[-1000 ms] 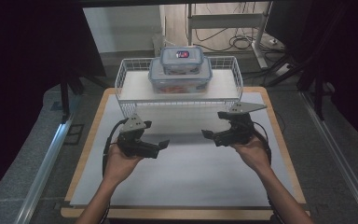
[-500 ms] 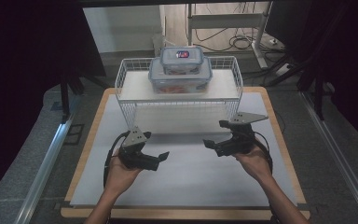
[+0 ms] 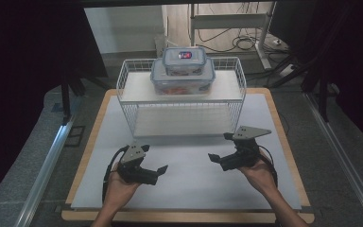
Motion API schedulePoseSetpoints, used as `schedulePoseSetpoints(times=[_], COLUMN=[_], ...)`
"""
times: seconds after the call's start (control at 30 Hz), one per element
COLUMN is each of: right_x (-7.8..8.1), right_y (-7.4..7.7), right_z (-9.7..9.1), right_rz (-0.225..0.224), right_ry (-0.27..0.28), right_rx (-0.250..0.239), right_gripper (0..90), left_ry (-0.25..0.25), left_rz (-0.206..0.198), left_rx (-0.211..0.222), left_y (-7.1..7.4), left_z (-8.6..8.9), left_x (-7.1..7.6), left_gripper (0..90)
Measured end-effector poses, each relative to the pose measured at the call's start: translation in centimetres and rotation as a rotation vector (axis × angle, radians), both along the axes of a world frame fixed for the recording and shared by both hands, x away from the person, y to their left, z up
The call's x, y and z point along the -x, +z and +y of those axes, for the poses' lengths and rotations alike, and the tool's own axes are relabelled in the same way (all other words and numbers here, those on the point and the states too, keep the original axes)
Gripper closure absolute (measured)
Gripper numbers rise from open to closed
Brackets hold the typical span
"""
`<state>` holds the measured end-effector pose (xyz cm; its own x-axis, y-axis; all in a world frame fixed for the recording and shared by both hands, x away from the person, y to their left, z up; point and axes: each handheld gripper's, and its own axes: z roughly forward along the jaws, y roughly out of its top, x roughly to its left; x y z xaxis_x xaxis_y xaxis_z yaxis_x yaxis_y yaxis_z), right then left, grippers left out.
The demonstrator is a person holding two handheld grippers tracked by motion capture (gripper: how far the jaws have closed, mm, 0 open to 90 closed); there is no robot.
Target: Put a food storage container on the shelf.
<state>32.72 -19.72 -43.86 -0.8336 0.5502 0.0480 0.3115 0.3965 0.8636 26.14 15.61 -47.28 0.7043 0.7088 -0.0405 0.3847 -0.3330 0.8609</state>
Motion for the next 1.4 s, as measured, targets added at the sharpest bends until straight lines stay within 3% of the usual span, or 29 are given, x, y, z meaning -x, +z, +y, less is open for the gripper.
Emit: schedulePoseSetpoints(times=[0.17,0.43,0.8,1.2,1.4], right_x=[0.6,1.8,3.2,4.4,4.8], right_y=[-1.1,-2.1,-3.5,-4.5,-5.2], right_z=[-0.4,-1.3,-3.0,-4.8,-5.8], right_rz=[0.014,0.015,0.022,0.014,0.034], right_ry=[-0.003,-0.021,-0.054,-0.087,-0.103], right_rx=[0.012,0.029,0.064,0.128,0.148], right_gripper=[1.3,1.3,1.3,1.5,1.6], left_ry=[0.025,0.048,0.072,0.103,0.129], left_rz=[-0.003,-0.009,0.001,0.028,0.031], left_rx=[-0.015,-0.004,-0.076,-0.088,-0.123], left_y=[-0.7,-1.2,-2.7,-3.4,-3.8], left_z=[0.6,1.4,1.7,2.8,3.4], left_x=[0.8,1.8,2.8,4.1,4.6], left_gripper=[3.8,3.8,3.5,3.3,2.9])
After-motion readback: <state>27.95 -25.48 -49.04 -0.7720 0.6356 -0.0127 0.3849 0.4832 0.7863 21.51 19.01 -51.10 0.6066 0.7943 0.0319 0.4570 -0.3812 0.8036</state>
